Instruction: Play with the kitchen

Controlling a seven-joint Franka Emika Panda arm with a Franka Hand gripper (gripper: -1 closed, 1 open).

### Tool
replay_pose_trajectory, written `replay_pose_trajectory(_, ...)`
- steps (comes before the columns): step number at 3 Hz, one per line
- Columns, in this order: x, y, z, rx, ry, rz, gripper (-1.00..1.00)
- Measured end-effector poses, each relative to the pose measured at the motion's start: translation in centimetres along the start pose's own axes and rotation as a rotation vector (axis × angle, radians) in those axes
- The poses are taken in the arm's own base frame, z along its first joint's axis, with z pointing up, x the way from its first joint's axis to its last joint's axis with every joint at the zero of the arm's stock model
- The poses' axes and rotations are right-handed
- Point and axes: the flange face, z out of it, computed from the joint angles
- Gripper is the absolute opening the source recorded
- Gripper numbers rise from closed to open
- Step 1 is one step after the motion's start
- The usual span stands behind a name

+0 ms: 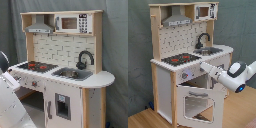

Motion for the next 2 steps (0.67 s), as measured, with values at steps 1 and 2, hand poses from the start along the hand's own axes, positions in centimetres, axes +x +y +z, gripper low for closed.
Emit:
replay_pose_trajectory(1,-1.3,-1.4,0.8,0.006,-0.002,0.048,1.00)
replay_pose_trajectory(2,-2.9,-3.1,1.4,0.007,-0.007,0.097,1.00)
